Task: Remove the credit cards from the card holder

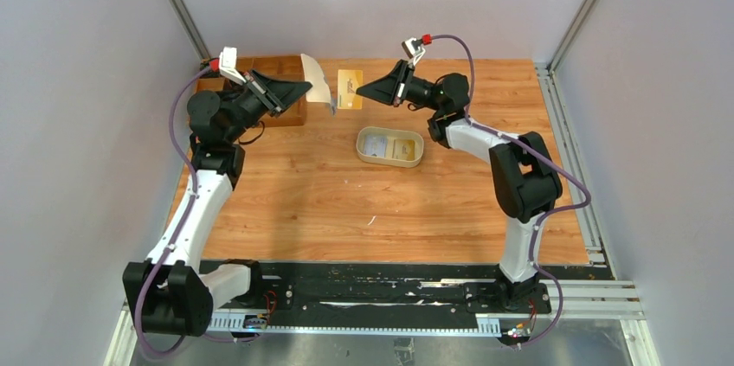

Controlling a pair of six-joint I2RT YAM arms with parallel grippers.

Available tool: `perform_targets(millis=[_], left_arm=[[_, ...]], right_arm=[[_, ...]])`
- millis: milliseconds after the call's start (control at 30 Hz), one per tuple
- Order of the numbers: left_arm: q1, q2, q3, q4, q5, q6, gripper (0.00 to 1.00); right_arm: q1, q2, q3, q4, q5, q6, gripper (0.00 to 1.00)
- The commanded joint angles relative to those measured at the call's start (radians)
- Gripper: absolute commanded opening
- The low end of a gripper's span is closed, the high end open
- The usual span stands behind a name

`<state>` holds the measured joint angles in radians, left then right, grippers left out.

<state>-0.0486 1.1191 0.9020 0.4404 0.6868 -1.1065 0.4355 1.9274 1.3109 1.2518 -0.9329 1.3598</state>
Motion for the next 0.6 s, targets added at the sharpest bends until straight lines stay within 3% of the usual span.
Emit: perform_targets(millis=[0,133,233,467,567], left_arm=[[0.015,-0.031,-0.009,0.035,-0.007,0.017,0.0],[0.021,-0.042,-0.021,-0.034,-0.013,0.057,0.0],[0.021,-0.046,-0.031,-0.079,-0.02,0.085,0.0],[0.022,-0.043,-0.047,-0.138,0.003,0.134,0.0],[0.021,-0.024,-0.068,-0.138,0.036,0.146,0.0]], right_arm=[[-0.022,-0.049,-0.063,0.004,-0.033,-0.026,0.0],[-0.063,-0.108,-0.151,-0.069,-0.045,-0.076,0.0],[-0.095,-0.173,-0.214,-0.23,-0.051,-0.195,0.0],[-0.112,-0.325,-0.237,-0.987,0.086,-0.728,0.0],[-0.113,-0.343,-0.225,-1.144,0.166,-0.835,0.0]])
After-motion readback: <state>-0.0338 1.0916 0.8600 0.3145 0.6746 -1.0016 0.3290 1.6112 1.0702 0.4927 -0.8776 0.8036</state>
